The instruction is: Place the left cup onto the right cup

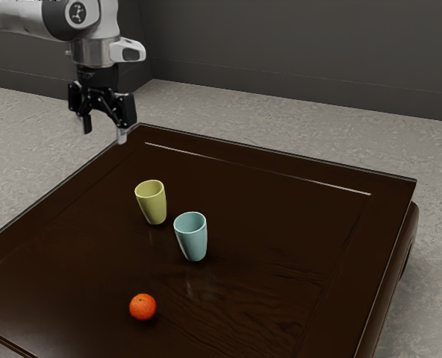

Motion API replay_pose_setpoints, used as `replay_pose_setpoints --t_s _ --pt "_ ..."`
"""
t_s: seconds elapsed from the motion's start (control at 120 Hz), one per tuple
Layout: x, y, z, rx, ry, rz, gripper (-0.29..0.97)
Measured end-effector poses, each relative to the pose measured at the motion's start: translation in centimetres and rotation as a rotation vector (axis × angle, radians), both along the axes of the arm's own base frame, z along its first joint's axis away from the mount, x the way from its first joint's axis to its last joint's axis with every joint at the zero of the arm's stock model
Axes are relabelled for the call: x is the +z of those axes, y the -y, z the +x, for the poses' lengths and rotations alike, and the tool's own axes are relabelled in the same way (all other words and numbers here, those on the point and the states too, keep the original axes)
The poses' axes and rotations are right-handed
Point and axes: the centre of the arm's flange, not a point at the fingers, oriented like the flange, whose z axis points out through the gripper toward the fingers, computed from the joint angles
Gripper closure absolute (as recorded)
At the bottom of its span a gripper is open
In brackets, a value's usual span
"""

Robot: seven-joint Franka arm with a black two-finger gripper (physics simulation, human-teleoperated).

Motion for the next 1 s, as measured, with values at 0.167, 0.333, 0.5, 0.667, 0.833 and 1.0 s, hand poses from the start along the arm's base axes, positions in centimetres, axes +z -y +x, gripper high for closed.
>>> replay_pose_setpoints --t_s 0.167,0.333,0.5,0.667,0.833,1.0 --pt "-0.5 -1.7 3.2 0.035 0.061 0.007 0.00" --pt "-2.7 -3.3 10.1 0.069 0.114 0.046 0.00" --pt "-9.8 -5.9 13.1 0.111 0.049 0.024 0.00" --pt "-17.1 -8.8 12.3 0.160 -0.024 -0.003 0.00" --pt "-21.9 -10.0 12.0 0.177 -0.027 -0.012 0.00" --pt "-22.9 -10.4 15.7 0.155 0.065 -0.030 0.00"
